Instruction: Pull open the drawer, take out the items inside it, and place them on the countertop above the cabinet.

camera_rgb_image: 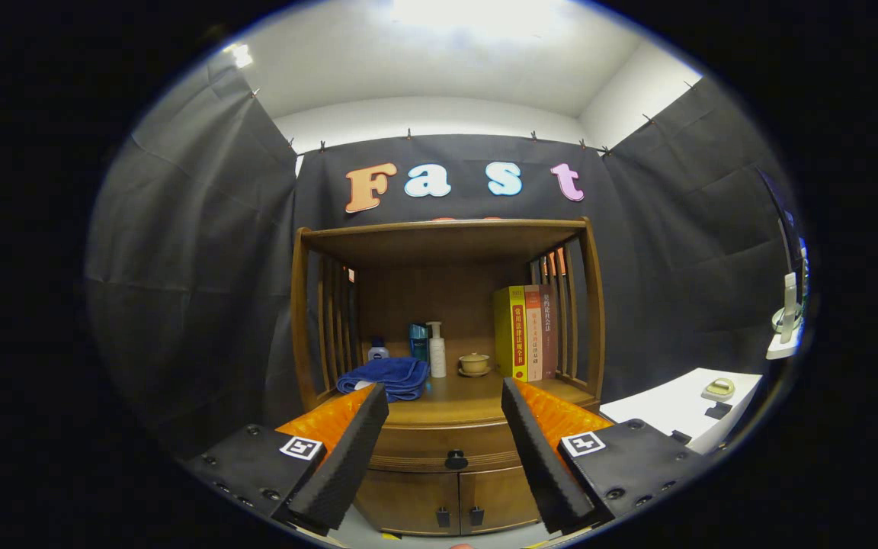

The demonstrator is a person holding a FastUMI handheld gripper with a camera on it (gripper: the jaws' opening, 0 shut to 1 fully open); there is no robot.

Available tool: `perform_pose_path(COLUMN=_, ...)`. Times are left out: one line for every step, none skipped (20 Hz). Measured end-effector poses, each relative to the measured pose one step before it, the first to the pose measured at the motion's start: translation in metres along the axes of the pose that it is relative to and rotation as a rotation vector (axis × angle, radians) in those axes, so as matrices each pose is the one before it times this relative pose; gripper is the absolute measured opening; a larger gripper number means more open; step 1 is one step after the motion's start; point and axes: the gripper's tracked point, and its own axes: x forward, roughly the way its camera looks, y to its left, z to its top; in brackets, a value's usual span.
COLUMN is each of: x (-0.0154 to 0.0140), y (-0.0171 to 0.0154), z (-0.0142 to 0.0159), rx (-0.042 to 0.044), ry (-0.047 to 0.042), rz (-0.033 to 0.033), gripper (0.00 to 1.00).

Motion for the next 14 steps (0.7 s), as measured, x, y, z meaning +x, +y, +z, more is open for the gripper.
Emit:
perform_pose_path(x=0.00015, y=-0.00026, z=0.00018, rx=0.00036, ry=-0.0016, rz=-0.00171, gripper=0.98)
perform_pose_path(x=0.0001, y=-0.00022, z=0.00029, rx=-0.00118, ry=-0.00025, rz=-0.00011, gripper=0.98)
perform_pose_path(x=0.00115, y=0.00044, z=-0.00098, rx=-0.00149, ry=0.00337, rz=0.00068, gripper=0.98)
perform_pose_path(x=-0.00106, y=0.00089, z=-0.00029, rx=0.0008, ry=-0.00079, rz=0.002, gripper=0.98)
perform_pose_path(x=0.00005, y=0.00089, z=0.00096, rx=0.00142, ry=-0.00342, rz=0.00204, gripper=0.98)
perform_pose_path(x=-0.00058, y=-0.00021, z=0.00018, rx=-0.00067, ry=-0.00074, rz=0.00154, gripper=0.98)
perform_pose_path(x=0.00049, y=0.00054, z=-0.00054, rx=-0.00266, ry=0.00206, rz=0.00106, gripper=0.98)
perform_pose_path(x=-0.00027, y=-0.00026, z=-0.00005, rx=-0.00086, ry=-0.00014, rz=-0.00096, gripper=0.98)
perform_pose_path(x=0.00089, y=-0.00125, z=-0.00005, rx=0.00173, ry=-0.00328, rz=-0.00214, gripper=0.98)
perform_pose_path(x=-0.00064, y=-0.00054, z=-0.00008, rx=0.00113, ry=-0.00022, rz=0.0003, gripper=0.98)
perform_pose_path(x=0.00036, y=0.00042, z=-0.00022, rx=-0.00048, ry=0.00185, rz=0.00019, gripper=0.98)
perform_pose_path(x=-0.00098, y=-0.00005, z=-0.00087, rx=-0.00059, ry=0.00305, rz=-0.00041, gripper=0.98)
perform_pose_path(x=0.00021, y=0.00021, z=-0.00097, rx=0.00007, ry=-0.00205, rz=0.00023, gripper=0.98)
perform_pose_path(x=0.00256, y=0.00003, z=-0.00089, rx=-0.002, ry=-0.00134, rz=-0.001, gripper=0.98)
